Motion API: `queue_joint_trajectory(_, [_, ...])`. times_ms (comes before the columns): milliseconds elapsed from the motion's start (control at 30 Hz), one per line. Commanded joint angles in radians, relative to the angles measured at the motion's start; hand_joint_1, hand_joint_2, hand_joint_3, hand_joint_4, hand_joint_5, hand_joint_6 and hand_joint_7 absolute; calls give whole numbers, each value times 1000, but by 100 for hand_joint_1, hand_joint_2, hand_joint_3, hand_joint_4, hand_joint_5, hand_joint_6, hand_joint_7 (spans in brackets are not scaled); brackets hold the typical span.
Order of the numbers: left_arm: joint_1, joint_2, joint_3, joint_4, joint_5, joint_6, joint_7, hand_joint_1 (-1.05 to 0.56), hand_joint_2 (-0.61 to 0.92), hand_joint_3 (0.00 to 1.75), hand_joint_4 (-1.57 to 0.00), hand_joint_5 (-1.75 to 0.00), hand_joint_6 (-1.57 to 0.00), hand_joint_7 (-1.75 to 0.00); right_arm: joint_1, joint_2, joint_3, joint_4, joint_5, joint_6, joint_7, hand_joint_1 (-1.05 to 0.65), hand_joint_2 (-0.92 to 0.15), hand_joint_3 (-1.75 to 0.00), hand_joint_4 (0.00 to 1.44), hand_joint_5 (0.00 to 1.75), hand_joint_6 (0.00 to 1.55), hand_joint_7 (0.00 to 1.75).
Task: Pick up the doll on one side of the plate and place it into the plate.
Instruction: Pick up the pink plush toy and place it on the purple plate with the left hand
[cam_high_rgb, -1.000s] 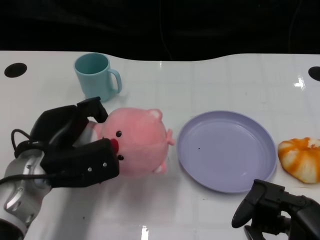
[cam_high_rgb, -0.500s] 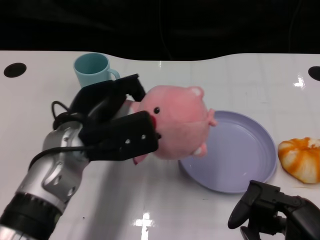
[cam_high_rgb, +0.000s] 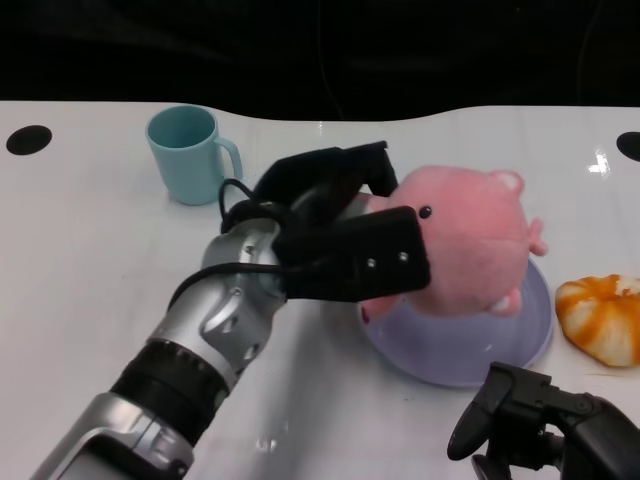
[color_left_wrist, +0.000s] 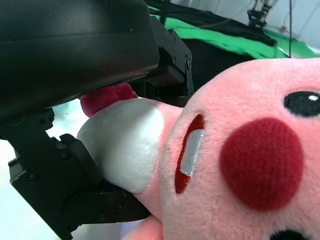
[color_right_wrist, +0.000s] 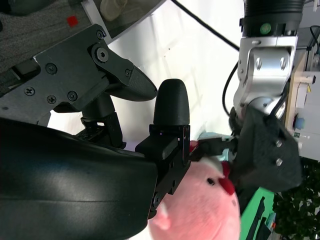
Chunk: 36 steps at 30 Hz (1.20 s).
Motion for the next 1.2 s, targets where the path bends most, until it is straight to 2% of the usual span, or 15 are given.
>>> queue_joint_trajectory(33, [-64,-46,-19,58,16,13,31,-23,47,110,-93,-175,-68,-175,7,-4,9,-8,-7,0,-5,-19,-54,-112,64,174,57,145])
queue_joint_trajectory(167, [-102,-102,-25,132,18,27,38,-25,52,107,-94,-175,-67,-164,8,-1,19,-10,-12,-1,-9,-19,-55,-111,63,174,57,144])
queue_joint_trajectory(200, [-109,-108,-26,144,18,27,39,-26,55,103,-94,-175,-65,-141,8,-1,20,-11,-12,-1,-9,-19,-55,-111,63,174,57,144])
queue_joint_trajectory(233, [-119,-117,-27,166,16,21,44,-26,56,101,-94,-175,-64,-132,8,0,22,-12,-12,-1,-10,-19,-55,-111,64,174,57,144])
queue_joint_trajectory(333, [-145,-142,-24,226,7,11,52,-28,58,103,-93,-175,-69,-150,10,0,27,-18,-12,8,-11,-19,-55,-110,64,175,57,143])
queue_joint_trajectory(567, [-180,-181,-16,316,-4,13,58,-25,58,95,-92,-175,-72,-134,14,0,28,-17,-8,3,-10,-20,-58,-106,62,174,57,142])
queue_joint_trajectory(600, [-181,-187,-10,320,-12,20,56,-26,57,87,-91,-175,-70,-143,15,0,27,-16,-6,1,-9,-20,-58,-105,62,174,57,142])
queue_joint_trajectory(700, [-184,-198,0,324,-31,35,47,-27,73,41,-78,-175,-73,-75,15,-1,25,-17,-5,0,-8,-20,-58,-105,62,174,57,142])
queue_joint_trajectory(767, [-179,-192,-5,316,-32,30,34,-35,84,23,-56,-159,-65,-36,15,-3,24,-17,-6,-1,-7,-21,-58,-105,63,174,58,142])
queue_joint_trajectory(833, [-175,-178,-19,305,-23,21,12,-52,91,25,-29,-92,-48,-12,15,-4,22,-17,-6,0,-6,-22,-58,-104,63,174,58,142])
queue_joint_trajectory(867, [-174,-174,-23,302,-21,19,7,-55,91,26,-25,-73,-44,-6,15,-5,22,-17,-6,0,-6,-22,-58,-104,63,174,58,142])
queue_joint_trajectory(967, [-173,-160,-47,288,-2,17,-7,-58,92,27,-24,-61,-42,-3,15,-6,18,-18,-4,2,-4,-22,-58,-103,63,174,58,142])
queue_joint_trajectory(1033, [-173,-138,-85,264,31,13,-27,-82,92,40,-5,-33,-21,-1,14,-8,15,-19,-2,6,-2,-21,-59,-103,63,174,58,142])
queue_joint_trajectory(1133, [-173,-118,-115,236,54,18,-54,-95,92,51,0,-11,-9,-1,13,-8,12,-18,-3,5,-1,-20,-59,-103,63,174,58,142])
queue_joint_trajectory(1200, [-174,-106,-129,221,63,20,-67,-99,92,54,0,-6,-6,0,12,-7,11,-16,-3,4,0,-20,-58,-103,63,174,58,142])
